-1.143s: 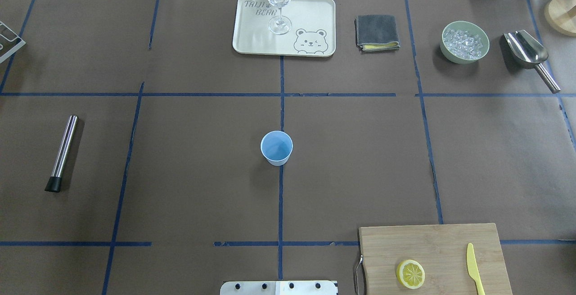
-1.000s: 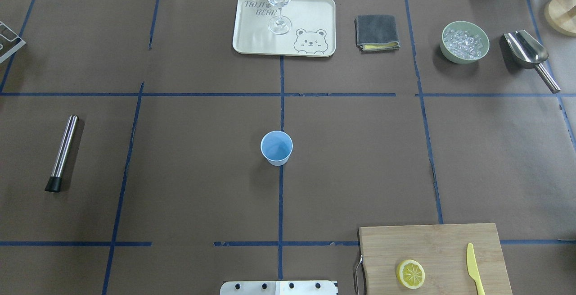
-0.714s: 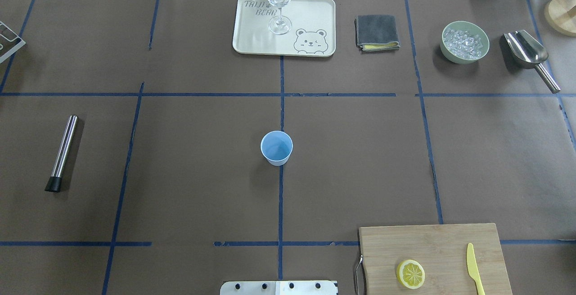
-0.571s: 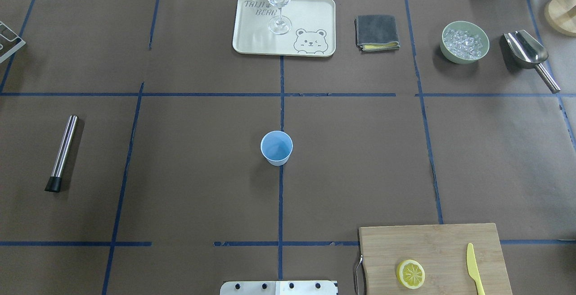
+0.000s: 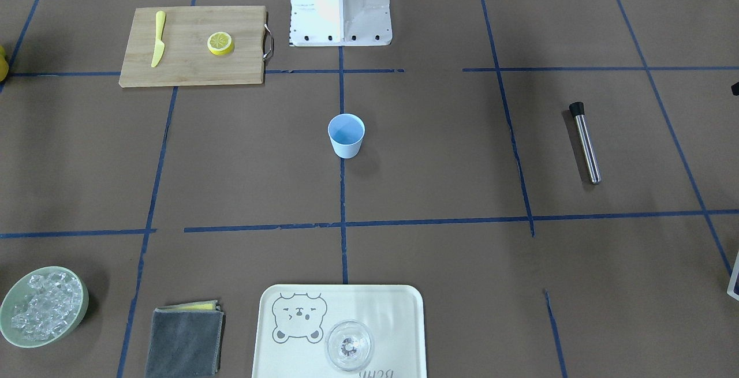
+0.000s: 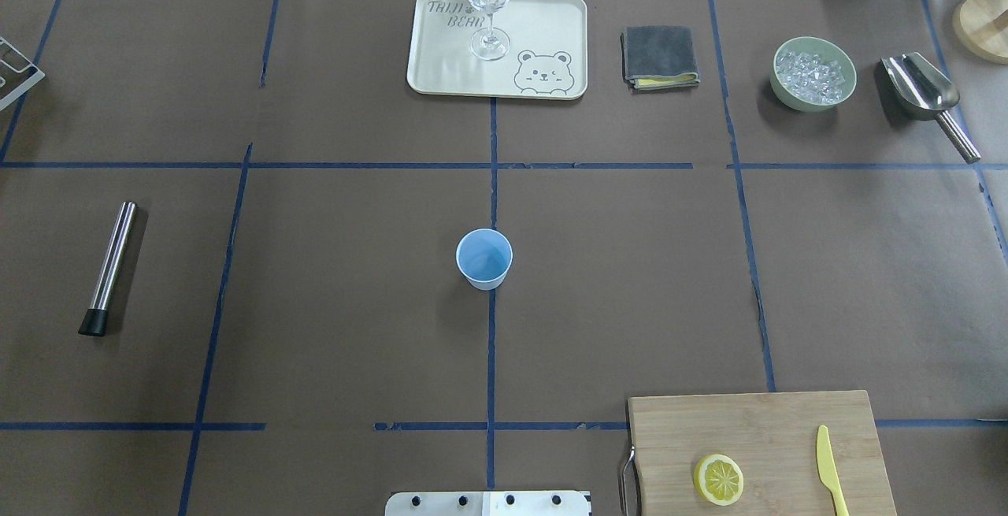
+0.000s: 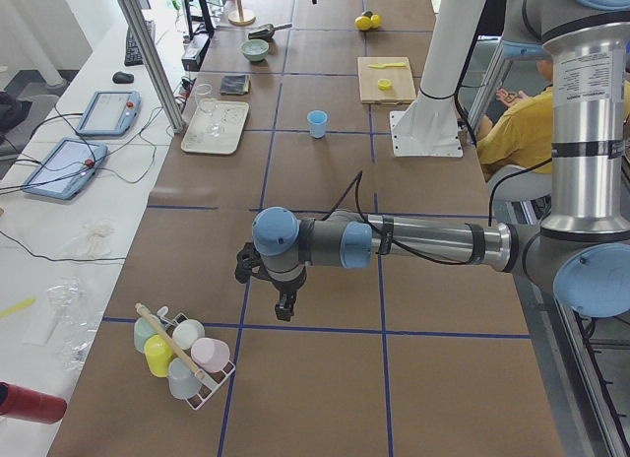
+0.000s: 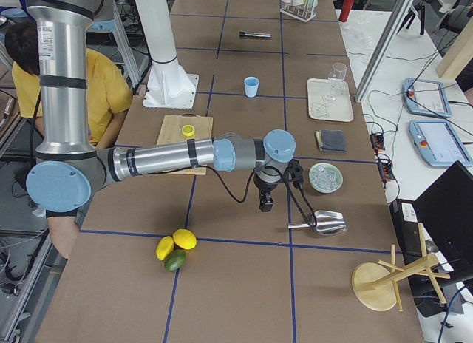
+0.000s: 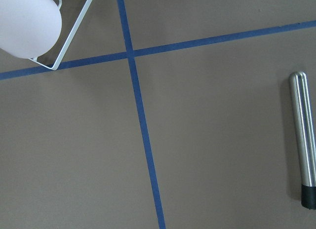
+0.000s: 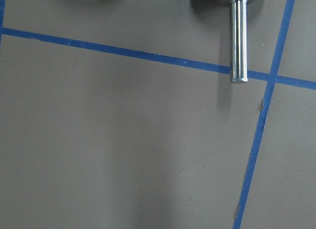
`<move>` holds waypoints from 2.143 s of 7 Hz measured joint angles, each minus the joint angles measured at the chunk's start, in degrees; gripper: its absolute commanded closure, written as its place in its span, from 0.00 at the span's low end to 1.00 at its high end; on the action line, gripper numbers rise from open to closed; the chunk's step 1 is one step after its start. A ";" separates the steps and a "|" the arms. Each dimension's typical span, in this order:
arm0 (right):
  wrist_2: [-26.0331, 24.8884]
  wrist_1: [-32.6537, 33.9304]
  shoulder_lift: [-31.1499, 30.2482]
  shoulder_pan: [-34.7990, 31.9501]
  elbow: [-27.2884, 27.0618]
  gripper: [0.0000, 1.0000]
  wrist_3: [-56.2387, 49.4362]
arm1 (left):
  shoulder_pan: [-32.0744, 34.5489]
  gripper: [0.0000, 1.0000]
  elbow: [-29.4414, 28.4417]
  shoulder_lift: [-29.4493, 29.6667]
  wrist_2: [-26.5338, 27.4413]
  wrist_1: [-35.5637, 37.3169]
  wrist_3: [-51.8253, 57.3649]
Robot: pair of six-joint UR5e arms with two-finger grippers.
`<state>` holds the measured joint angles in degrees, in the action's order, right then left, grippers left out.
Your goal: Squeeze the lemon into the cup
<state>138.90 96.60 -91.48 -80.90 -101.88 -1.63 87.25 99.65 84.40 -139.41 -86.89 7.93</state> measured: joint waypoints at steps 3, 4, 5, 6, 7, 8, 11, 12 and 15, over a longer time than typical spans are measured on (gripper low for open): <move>0.78 -0.10 -0.93 3.87 -6.17 0.00 2.04 | 0.09 0.00 0.57 0.04 -0.01 -0.09 -0.81; 1.41 -1.59 -1.48 8.30 -9.61 0.00 8.93 | 0.13 0.00 1.40 -0.13 -0.08 -0.06 -0.91; 1.42 -7.16 -2.54 14.31 -12.69 0.00 20.44 | 0.17 0.00 2.31 -0.22 -0.09 -0.02 -1.01; 0.10 -16.45 -4.32 20.42 -14.43 0.00 33.09 | 0.19 0.00 2.75 -0.25 -0.08 0.01 -1.03; -3.13 -28.31 -6.25 27.63 -15.48 0.00 47.86 | 0.20 0.00 2.80 -0.28 -0.08 -0.01 -1.01; -8.12 -36.86 -7.65 36.30 -17.18 0.00 61.16 | 0.20 0.00 2.69 -0.28 -0.08 -0.02 -0.99; -33.01 -40.12 -12.10 64.68 -25.54 0.00 85.13 | 0.20 0.00 2.82 -0.23 -0.19 0.04 -1.52; -40.00 -35.81 -12.36 71.43 -27.24 0.00 89.99 | 0.20 0.00 2.92 -0.21 -0.23 0.05 -2.11; -47.82 -30.09 -11.86 78.24 -26.64 0.00 93.98 | 0.20 0.00 2.81 -0.20 -0.25 -0.16 -2.49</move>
<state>91.07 66.51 -103.34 -2.66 -128.52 92.35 87.44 102.46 84.20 -139.66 -87.05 5.44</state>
